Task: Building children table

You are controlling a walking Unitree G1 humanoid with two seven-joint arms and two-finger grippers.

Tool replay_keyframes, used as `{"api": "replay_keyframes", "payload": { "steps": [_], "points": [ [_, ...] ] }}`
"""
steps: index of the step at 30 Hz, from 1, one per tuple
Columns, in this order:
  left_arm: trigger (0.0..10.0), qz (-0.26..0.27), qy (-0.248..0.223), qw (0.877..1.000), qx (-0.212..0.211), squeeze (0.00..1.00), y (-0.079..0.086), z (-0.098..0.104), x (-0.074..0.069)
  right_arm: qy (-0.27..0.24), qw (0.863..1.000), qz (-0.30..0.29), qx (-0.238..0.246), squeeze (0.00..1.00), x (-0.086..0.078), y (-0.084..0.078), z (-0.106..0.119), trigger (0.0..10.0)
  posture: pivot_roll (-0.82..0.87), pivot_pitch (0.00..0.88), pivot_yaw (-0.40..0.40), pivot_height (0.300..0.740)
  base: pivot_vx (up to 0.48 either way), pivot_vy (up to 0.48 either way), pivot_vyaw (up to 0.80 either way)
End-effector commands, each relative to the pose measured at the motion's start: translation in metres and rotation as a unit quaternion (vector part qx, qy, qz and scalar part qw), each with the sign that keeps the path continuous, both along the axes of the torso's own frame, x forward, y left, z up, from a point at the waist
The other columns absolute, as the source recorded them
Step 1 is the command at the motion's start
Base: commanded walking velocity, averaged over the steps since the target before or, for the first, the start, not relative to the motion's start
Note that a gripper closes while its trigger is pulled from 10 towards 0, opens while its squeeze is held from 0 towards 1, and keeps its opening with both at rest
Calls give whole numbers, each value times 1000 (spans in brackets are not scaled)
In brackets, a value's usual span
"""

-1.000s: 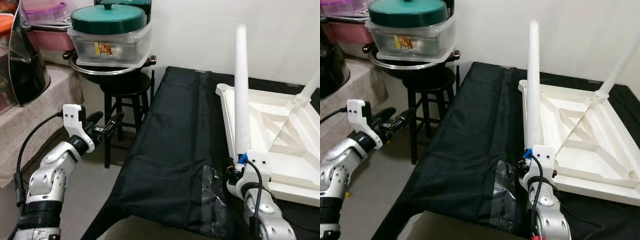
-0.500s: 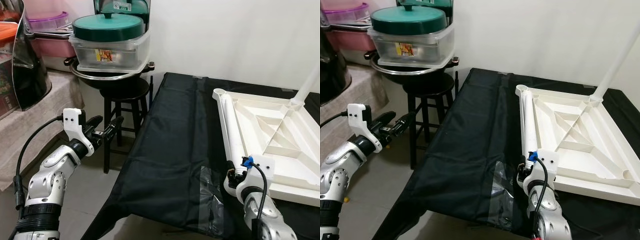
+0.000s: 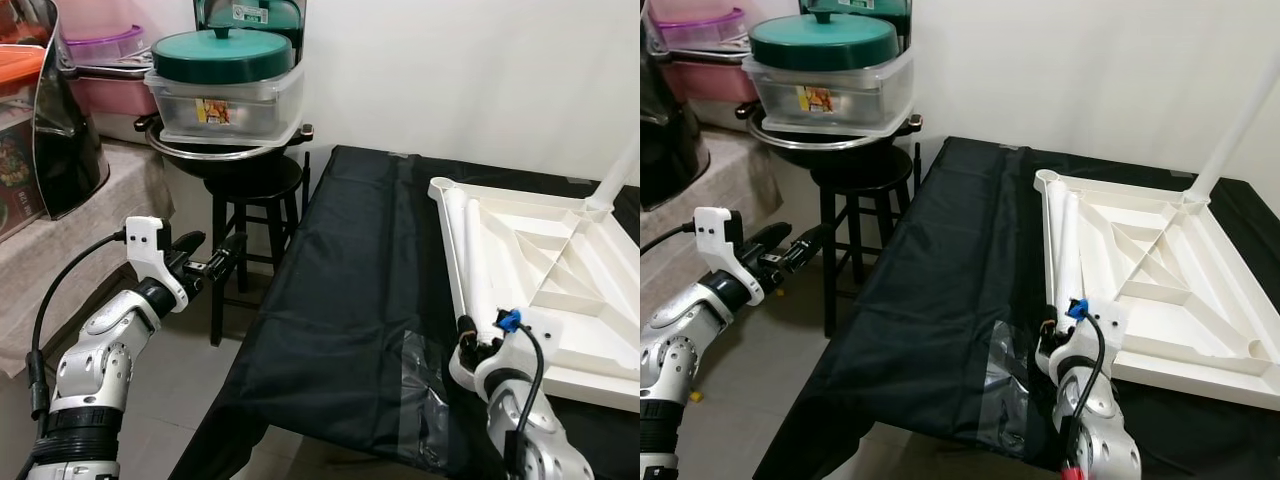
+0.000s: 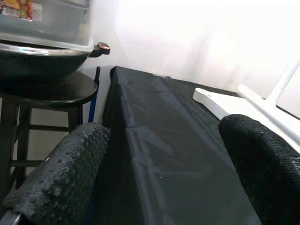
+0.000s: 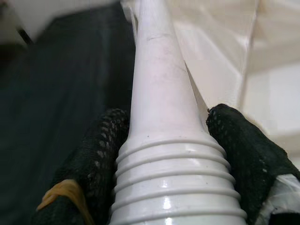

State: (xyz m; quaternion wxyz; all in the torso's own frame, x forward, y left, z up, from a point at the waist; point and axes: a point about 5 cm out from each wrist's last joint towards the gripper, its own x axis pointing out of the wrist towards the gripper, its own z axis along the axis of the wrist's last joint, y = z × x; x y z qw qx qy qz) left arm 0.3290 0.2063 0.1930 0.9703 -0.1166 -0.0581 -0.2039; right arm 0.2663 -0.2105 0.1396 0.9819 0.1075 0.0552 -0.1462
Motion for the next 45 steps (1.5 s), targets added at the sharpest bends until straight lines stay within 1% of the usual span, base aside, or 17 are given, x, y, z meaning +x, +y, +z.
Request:
{"api": "replay_keyframes", "payload": {
  "steps": [1, 2, 3, 7, 9, 10, 12, 13, 15, 18, 20, 22, 23, 25, 27, 36, 45],
  "points": [
    [10000, 1, 0, 1000, 5, 0, 1, -1, 1, -48, 998, 25, -33, 0, 2, 5, 17, 0, 26, 0, -56, 740, 0, 0, 0],
    [10000, 0, -1, 1000, 4, 0, 1, 0, 1, -87, 984, 76, -132, 0, 4, 14, 31, 0, 26, 0, -56, 740, 0, 0, 0],
    [10000, 0, -1, 1000, 4, 0, 1, 0, 1, -87, 984, 76, -132, 0, 4, 14, 31, 0, 26, 0, -56, 740, 0, 0, 0],
    [10000, -2, -4, 1000, -1, 0, 2, 2, 1, -114, 951, 147, -245, 0, 3, 20, 37, 0, 28, 0, -60, 740, 0, 0, 0],
    [10000, -3, -6, 1000, -18, 0, 3, 5, 1, -125, 926, 179, -309, 0, 1, 20, 37, 0, 27, 0, -58, 740, 0, 0, 0],
    [10000, -3, -6, 1000, -18, 0, 3, 5, 1, -125, 926, 179, -309, 0, 1, 20, 37, 0, 27, 0, -58, 740, 0, 0, 0],
    [10000, -7, -8, 999, -38, 0, 4, 8, 1, -126, 899, 206, -366, 0, 0, 17, 35, 0, 28, 0, -61, 740, 0, 0, 0],
    [10000, -7, -8, 999, -38, 0, 4, 8, 1, -126, 899, 206, -366, 0, 0, 17, 35, 0, 28, 0, -61, 740, 0, 0, 0],
    [10000, -20, -7, 998, -65, 0, 4, 13, 0, -127, 869, 228, -420, 0, -1, 9, 33, 0, 26, 0, -61, 740, 0, 0, 0],
    [10000, -26, -7, 997, -77, 0, 4, 14, 0, -127, 859, 235, -438, 0, -2, 5, 32, 0, 26, 0, -61, 740, 0, 0, 0],
    [10000, -63, 10, 987, -147, 0, 1, 19, -2, -140, 834, 243, -476, 0, -1, 1, 33, 0, 26, 0, -59, 740, 0, 0, 0],
    [10000, -63, 10, 987, -147, 0, 1, 19, -2, -140, 834, 243, -476, 0, -1, 1, 33, 0, 26, 0, -59, 740, 0, 0, 0],
    [10000, -80, 17, 982, -173, 0, 0, 20, -3, -148, 823, 246, -490, 0, -1, 1, 33, 0, 26, 0, -59, 740, 0, 0, 0],
    [10000, -114, 53, 960, -249, 0, -5, 21, -2, -180, 785, 260, -532, 0, -2, 6, 34, 0, 25, 0, -53, 740, 0, 0, 0],
    [10000, -118, 98, 952, -264, 0, -10, 15, 1, -206, 763, 276, -546, 0, -2, 13, 34, 0, 27, 0, -53, 740, 0, 0, 0],
    [10000, -146, 124, 946, -262, 0, -22, 10, -2, -241, 730, 328, -549, 0, -1, 33, 27, 0, 32, 0, -57, 740, 0, 0, 0],
    [10000, -138, 127, 946, -263, 0, -21, 13, -2, -258, 714, 361, -541, 0, -2, 42, 20, 0, 33, 0, -62, 740, 0, 0, 0]
  ]
}}
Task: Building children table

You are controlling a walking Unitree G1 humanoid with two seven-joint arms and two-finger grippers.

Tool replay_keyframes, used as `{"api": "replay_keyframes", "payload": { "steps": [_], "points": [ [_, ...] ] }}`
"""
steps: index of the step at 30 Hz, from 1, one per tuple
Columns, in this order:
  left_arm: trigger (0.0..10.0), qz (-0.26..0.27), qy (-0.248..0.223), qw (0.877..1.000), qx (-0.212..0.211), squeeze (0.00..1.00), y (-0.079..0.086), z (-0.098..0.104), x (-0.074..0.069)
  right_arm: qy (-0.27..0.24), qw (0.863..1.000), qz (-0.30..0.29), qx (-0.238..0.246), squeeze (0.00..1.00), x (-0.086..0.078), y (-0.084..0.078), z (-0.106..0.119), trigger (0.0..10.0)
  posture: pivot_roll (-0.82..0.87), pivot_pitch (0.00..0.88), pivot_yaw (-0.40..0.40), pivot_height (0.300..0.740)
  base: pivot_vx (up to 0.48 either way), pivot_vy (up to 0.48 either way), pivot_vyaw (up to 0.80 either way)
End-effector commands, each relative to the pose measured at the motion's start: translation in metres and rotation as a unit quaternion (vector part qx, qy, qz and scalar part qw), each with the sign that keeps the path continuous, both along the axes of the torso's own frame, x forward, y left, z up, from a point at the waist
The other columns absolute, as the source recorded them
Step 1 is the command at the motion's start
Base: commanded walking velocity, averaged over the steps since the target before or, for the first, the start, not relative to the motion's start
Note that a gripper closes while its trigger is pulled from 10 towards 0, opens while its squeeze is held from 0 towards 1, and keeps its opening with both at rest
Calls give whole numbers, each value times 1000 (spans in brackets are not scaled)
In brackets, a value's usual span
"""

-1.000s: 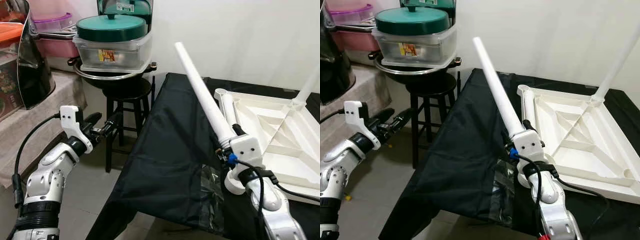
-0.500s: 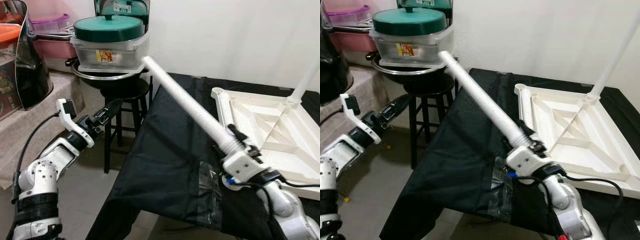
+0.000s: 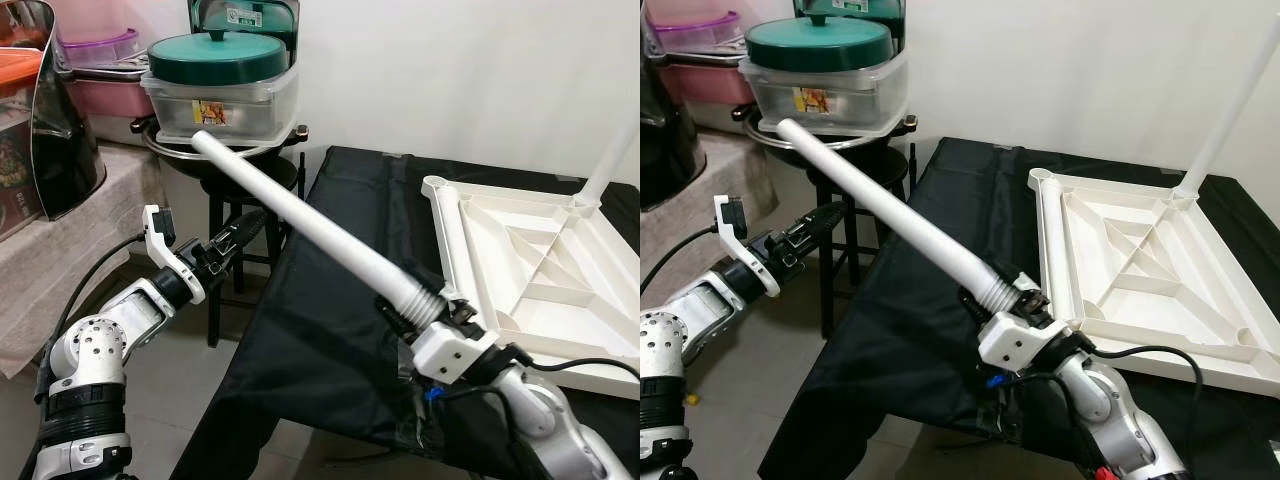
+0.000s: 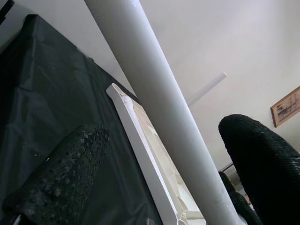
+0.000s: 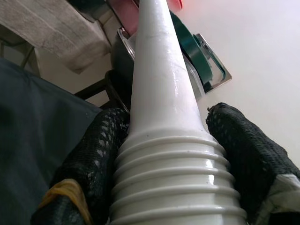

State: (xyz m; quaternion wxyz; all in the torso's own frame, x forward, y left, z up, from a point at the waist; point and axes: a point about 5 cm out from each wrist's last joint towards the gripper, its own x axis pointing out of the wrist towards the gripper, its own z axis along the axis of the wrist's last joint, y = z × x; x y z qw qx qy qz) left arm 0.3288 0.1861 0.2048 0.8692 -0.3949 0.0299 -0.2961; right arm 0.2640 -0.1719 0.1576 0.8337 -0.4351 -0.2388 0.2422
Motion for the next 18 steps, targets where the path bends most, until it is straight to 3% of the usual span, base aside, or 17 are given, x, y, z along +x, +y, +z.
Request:
{"api": "replay_keyframes", "payload": {
  "steps": [1, 5, 18],
  "points": [
    [10000, -1, 2, 1000, -4, 0, -1, 1, -2, -12, 1000, 13, -3, 0, 1, 3, 2, 0, 33, 0, -62, 740, 0, 0, 0],
    [10000, 0, 10, 1000, -16, 0, -1, 3, 0, -8, 999, 51, -8, 0, -5, 14, -6, 0, 38, 0, -68, 740, 0, 0, 0],
    [10000, 34, 10, 999, -16, 0, 4, 8, 8, -5, 996, 87, 0, 0, -10, 20, -10, 0, 37, 0, -65, 740, 0, 0, 0]
  ]
}}
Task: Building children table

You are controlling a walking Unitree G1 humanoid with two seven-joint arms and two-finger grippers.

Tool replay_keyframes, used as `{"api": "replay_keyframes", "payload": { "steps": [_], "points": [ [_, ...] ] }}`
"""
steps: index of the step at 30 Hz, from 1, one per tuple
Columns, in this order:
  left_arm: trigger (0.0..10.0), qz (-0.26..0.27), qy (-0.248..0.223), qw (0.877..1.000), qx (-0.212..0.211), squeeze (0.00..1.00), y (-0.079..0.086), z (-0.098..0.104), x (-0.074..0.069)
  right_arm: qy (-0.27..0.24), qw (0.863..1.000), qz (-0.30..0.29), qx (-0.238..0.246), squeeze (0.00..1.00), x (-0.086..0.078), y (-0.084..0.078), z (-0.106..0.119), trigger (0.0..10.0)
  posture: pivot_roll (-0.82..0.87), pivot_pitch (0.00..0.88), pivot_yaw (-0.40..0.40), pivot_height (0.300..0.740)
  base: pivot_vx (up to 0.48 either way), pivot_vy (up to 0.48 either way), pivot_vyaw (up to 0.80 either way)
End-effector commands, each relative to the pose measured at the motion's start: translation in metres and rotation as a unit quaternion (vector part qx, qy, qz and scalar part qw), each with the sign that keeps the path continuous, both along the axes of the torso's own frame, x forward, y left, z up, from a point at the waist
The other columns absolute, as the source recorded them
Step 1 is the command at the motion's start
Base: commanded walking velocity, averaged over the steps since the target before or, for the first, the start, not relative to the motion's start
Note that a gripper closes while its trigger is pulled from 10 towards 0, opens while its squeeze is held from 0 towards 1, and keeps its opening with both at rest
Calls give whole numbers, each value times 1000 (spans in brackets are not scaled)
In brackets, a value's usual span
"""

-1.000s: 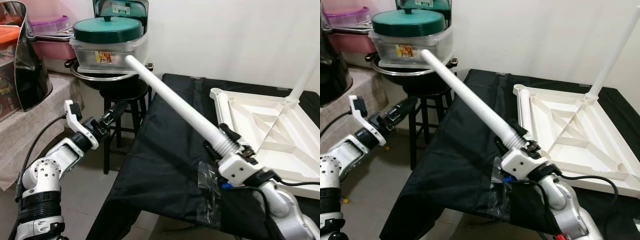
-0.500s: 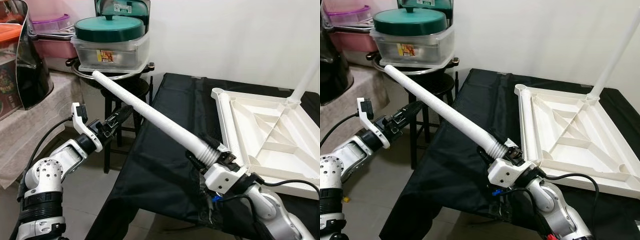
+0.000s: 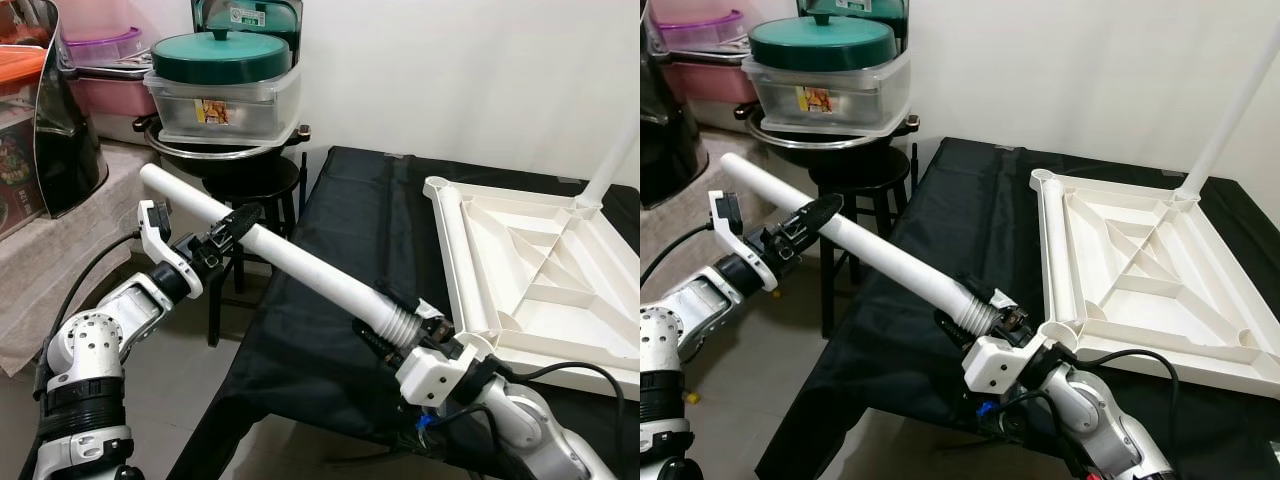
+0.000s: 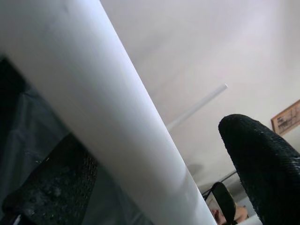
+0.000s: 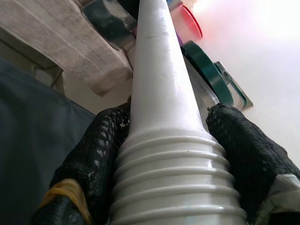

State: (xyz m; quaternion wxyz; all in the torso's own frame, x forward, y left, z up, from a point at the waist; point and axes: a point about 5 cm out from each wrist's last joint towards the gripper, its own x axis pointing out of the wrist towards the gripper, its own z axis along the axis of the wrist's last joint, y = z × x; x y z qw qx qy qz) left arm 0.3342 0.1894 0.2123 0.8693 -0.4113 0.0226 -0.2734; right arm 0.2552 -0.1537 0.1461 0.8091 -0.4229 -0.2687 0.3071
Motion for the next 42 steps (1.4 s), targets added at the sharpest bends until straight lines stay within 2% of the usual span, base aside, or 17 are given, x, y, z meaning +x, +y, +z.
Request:
{"api": "replay_keyframes", "payload": {
  "steps": [1, 5, 6, 7, 8, 30, 31, 33, 34, 35, 36, 40, 41, 42],
  "points": [
    [10000, 11, 2, 1000, 0, 0, 1, 0, 3, -5, 1000, 11, 9, 0, -1, 2, 2, 0, 37, 0, -65, 740, 0, 0, 0],
    [10000, 39, 13, 999, 5, 0, 5, 0, 9, -4, 1000, 21, 13, 0, -4, 3, 1, 0, 38, 0, -64, 740, 0, 0, 0],
    [4471, 49, 17, 999, 3, 0, 7, 0, 11, -3, 1000, 25, 13, 0, -5, 4, 0, 0, 37, 0, -63, 740, 0, 0, 0],
    [4471, 49, 17, 999, 3, 0, 7, 0, 11, -3, 1000, 25, 13, 0, -5, 4, 0, 0, 37, 0, -63, 740, 0, 0, 0],
    [0, 54, 19, 998, 1, 0, 8, 0, 12, -4, 1000, 28, 13, 0, -6, 4, 0, 0, 37, 0, -63, 740, 0, 0, 0],
    [0, 66, 16, 998, -1, 0, 11, 1, 14, -1, 1000, 25, 19, 0, -5, 2, -2, 0, 37, 0, -55, 740, 0, 0, 0],
    [0, 65, 16, 998, -1, 0, 11, 1, 14, 2, 1000, 21, 20, 0, -4, 2, -2, 4039, 36, 0, -55, 740, 0, 0, 0],
    [0, 65, 17, 998, 0, 0, 11, 0, 14, 3, 1000, 19, 20, 0, -3, 2, -2, 4039, 36, 0, -55, 740, 0, 0, 0],
    [6745, 63, 18, 998, 2, 0, 10, 0, 14, 5, 1000, 16, 20, 0, -3, 2, -3, 10000, 36, 0, -54, 740, 0, 0, 0],
    [6745, 63, 18, 998, 2, 0, 10, 0, 14, 5, 1000, 16, 20, 0, -3, 2, -3, 10000, 36, 0, -54, 740, 0, 0, 0],
    [10000, 62, 18, 998, 2, 0, 10, 0, 14, 6, 1000, 13, 18, 0, -2, 2, -3, 10000, 36, 0, -54, 740, 0, 0, 0],
    [10000, 61, 19, 998, 5, 0, 10, -1, 14, 6, 1000, 11, 28, 0, -2, 2, -2, 10000, 37, 0, -53, 740, 0, 0, 0],
    [10000, 61, 18, 998, 6, 0, 10, -1, 14, 7, 999, 8, 35, 643, -1, 2, -1, 10000, 38, 0, -54, 740, 0, 0, 0],
    [10000, 61, 18, 998, 6, 0, 10, -1, 14, 7, 999, 8, 35, 643, -1, 2, -1, 10000, 38, 0, -54, 740, 0, 0, 0]
  ]
}}
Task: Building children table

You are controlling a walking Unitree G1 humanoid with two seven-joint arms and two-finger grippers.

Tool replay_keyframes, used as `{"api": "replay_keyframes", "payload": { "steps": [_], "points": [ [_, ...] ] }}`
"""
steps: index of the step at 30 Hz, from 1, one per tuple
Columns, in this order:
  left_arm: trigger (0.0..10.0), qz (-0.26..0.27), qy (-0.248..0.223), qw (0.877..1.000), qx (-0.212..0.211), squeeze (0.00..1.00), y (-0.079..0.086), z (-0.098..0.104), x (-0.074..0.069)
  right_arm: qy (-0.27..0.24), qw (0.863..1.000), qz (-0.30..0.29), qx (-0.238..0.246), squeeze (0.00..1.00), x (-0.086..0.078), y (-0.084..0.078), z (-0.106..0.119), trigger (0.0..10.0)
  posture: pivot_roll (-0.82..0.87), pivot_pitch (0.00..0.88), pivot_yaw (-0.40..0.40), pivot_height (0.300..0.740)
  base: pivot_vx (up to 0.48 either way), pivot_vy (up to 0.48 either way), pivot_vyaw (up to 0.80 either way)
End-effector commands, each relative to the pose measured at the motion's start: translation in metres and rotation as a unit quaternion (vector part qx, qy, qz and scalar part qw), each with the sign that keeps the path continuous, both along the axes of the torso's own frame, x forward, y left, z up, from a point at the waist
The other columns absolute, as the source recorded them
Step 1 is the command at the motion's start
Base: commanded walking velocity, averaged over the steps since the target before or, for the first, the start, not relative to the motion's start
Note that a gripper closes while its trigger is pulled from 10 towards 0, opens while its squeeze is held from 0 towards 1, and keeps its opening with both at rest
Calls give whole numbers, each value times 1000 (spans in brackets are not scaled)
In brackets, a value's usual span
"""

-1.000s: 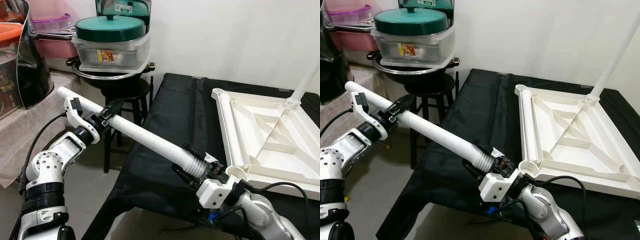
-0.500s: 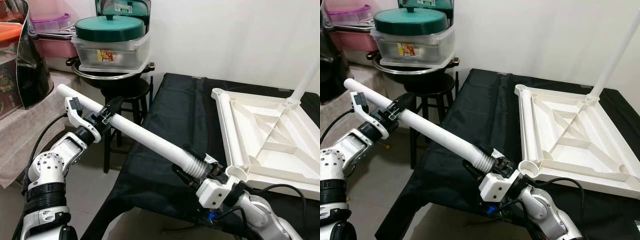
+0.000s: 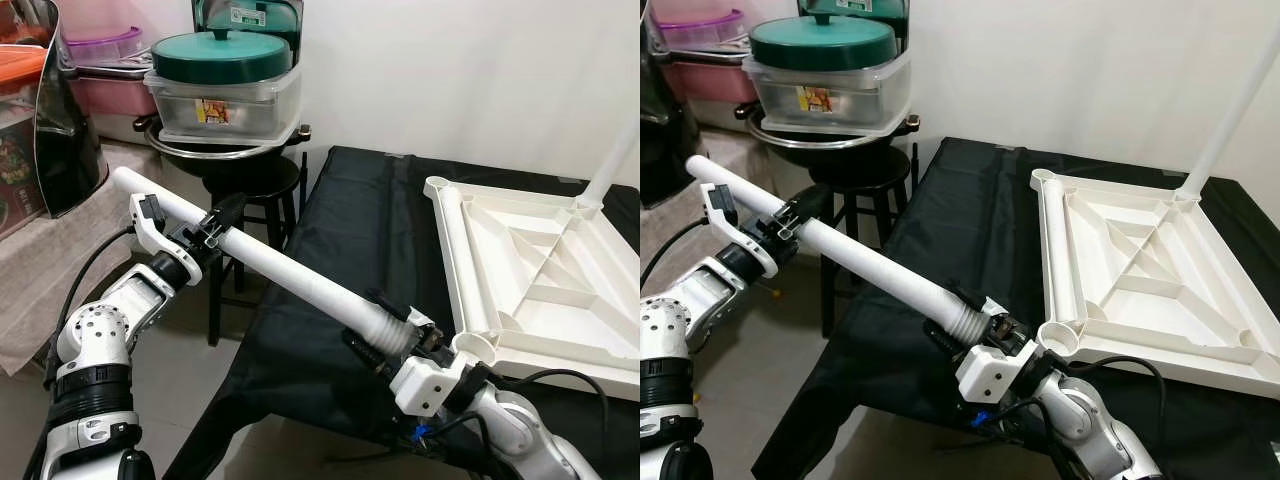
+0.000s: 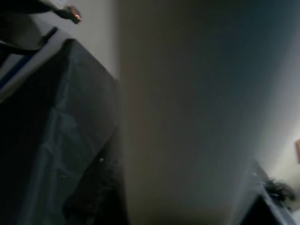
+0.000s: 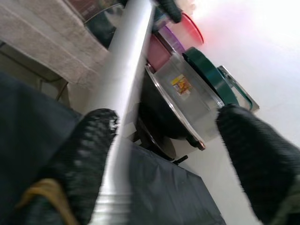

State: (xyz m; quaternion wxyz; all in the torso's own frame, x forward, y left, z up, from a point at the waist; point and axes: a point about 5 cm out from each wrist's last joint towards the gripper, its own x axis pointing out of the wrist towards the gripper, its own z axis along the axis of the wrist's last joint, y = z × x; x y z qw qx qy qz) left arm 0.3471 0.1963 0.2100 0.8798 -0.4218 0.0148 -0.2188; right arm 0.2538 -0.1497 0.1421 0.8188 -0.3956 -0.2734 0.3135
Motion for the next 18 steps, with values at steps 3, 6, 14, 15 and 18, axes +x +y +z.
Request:
{"api": "replay_keyframes", "payload": {
  "steps": [3, 6, 14, 15, 18],
  "points": [
    [10000, 7, 0, 1000, 13, 0, 4, 2, 1, 2, 1000, -4, 20, 1000, 0, -2, 5, 10000, 39, 0, -54, 740, 0, 0, 0],
    [10000, 8, 1, 1000, 14, 0, 4, 2, 1, 6, 1000, -1, 20, 1000, 0, -2, 5, 10000, 39, 0, -53, 740, 0, 0, 0],
    [10000, 10, 3, 1000, 16, 0, 5, 2, 0, 12, 1000, 4, 21, 1000, 0, -1, 6, 10000, 40, 0, -54, 740, 0, 0, 0],
    [10000, 10, 3, 1000, 16, 0, 5, 2, 0, 12, 1000, 4, 21, 1000, 0, -1, 6, 10000, 40, 0, -54, 740, 0, 0, 0],
    [10000, 11, 4, 1000, 18, 0, 6, 1, 0, 11, 1000, 5, 22, 1000, 0, -1, 7, 10000, 40, 0, -52, 740, 0, 0, 0]
  ]
}}
